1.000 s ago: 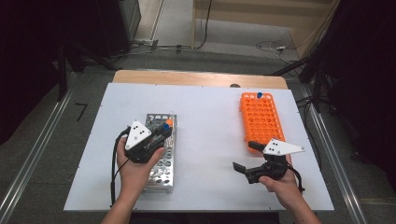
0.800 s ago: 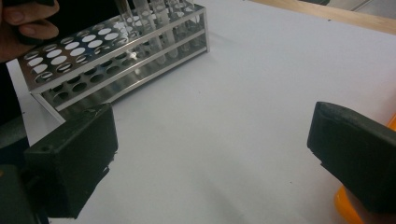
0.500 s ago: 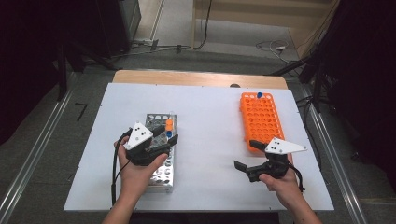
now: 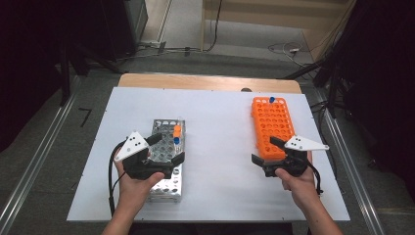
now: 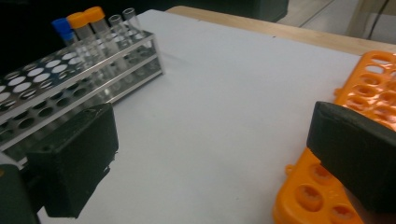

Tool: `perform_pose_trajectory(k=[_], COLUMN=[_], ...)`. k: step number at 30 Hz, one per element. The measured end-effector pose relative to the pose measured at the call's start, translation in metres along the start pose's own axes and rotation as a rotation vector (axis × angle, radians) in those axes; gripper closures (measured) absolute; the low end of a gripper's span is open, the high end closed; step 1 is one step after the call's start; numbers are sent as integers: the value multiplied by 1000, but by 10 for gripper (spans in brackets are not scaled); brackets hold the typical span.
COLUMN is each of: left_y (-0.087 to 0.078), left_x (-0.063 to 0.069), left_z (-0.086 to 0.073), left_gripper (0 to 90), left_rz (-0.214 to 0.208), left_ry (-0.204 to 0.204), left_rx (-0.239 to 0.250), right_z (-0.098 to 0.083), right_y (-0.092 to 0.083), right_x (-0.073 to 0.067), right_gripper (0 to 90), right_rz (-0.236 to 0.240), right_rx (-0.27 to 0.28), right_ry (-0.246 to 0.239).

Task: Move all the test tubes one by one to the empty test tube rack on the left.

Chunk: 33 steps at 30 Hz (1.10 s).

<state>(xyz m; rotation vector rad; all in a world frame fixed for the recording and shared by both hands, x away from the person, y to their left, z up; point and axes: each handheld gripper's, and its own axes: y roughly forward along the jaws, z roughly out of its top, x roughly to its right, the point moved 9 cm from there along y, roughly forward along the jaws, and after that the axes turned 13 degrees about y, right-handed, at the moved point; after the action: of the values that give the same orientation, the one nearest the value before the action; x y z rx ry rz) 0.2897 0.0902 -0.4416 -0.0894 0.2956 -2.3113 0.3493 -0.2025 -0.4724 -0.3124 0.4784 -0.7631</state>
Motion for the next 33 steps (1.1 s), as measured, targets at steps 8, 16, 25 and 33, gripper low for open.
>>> perform_pose_trajectory(k=[8, 16, 25, 33], left_y=[-10, -13, -15, -17], left_x=[-1, -2, -4, -6], left_z=[-4, -5, -7, -7], left_gripper=[0, 0, 0, 0], left_rz=[-11, -7, -4, 0], left_ry=[1, 0, -17, -27], left_rx=[7, 9, 11, 18], right_z=[21, 44, 56, 64], right_y=[12, 34, 66, 88], right_x=[38, 74, 114, 137], right_gripper=[14, 36, 173, 357], right_rz=[-93, -179, -276, -358], right_rx=[3, -9, -46, -51], right_ry=[43, 78, 151, 163])
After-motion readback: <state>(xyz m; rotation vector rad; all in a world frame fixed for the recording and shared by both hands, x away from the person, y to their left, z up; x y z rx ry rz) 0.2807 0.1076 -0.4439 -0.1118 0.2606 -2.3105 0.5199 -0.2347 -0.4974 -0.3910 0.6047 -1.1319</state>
